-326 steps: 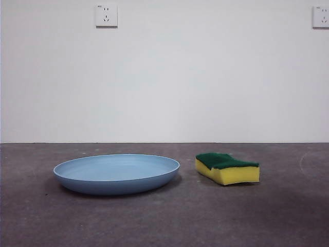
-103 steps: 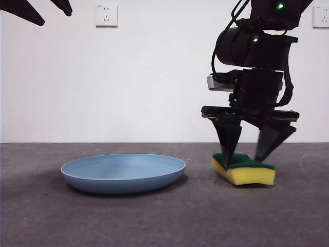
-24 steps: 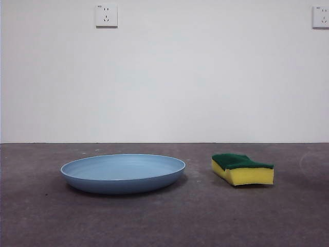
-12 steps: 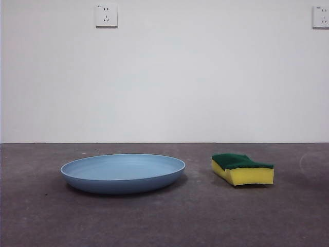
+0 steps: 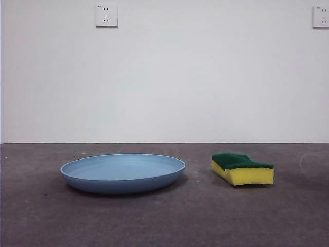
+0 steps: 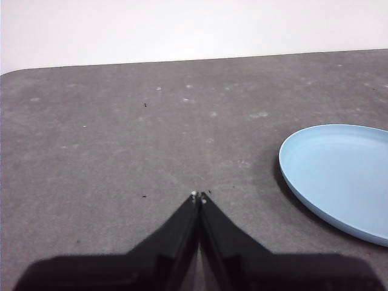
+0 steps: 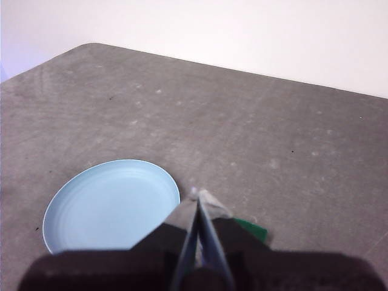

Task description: Pick up the plate,pick up the cloth,clean the plate with the cloth

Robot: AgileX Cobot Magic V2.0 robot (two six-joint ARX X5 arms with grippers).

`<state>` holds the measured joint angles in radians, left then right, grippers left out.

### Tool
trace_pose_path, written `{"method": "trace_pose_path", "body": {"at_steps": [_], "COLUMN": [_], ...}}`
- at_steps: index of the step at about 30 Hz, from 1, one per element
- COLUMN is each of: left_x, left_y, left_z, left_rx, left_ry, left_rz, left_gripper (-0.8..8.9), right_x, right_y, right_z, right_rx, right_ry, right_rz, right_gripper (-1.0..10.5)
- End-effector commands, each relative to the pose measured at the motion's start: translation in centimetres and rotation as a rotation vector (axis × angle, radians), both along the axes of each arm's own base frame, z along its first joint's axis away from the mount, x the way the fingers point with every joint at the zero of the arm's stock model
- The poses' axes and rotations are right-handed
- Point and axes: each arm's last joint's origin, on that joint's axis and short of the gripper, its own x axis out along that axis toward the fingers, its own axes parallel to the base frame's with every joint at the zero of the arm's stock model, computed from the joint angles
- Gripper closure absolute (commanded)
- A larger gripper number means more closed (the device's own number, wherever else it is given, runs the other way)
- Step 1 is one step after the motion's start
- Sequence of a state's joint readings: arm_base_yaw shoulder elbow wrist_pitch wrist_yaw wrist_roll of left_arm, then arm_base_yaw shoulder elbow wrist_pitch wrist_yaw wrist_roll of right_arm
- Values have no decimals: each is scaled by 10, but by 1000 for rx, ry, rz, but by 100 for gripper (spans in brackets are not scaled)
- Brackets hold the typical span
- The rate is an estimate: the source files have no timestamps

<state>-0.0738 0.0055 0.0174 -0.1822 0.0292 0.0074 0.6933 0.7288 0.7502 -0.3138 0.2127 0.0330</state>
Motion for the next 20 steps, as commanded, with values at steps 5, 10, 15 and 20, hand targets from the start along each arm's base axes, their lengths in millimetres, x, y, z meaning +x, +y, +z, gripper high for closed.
{"method": "trace_pose_path", "body": {"at_steps": [5,10,15,20], "left_x": [1,1,1,1], "left_y": [0,0,0,0], "left_z": [-4,-4,-4,-4], "left_rx": [-5,-5,-5,-5], "left_ry": [11,11,11,11], "left_rz": [4,4,4,4], "left_gripper": [815,815,815,815], "right_x": [0,0,0,-6], "right_y": [0,0,0,-5], "right_z": [-2,-2,-2,0], "right_rx": [-5,-5,-7,-1], "right_ry": [-1,-1,-2,-10], "right_rz": [-1,-1,-2,-4], "right_gripper": [945,946,946,946]}}
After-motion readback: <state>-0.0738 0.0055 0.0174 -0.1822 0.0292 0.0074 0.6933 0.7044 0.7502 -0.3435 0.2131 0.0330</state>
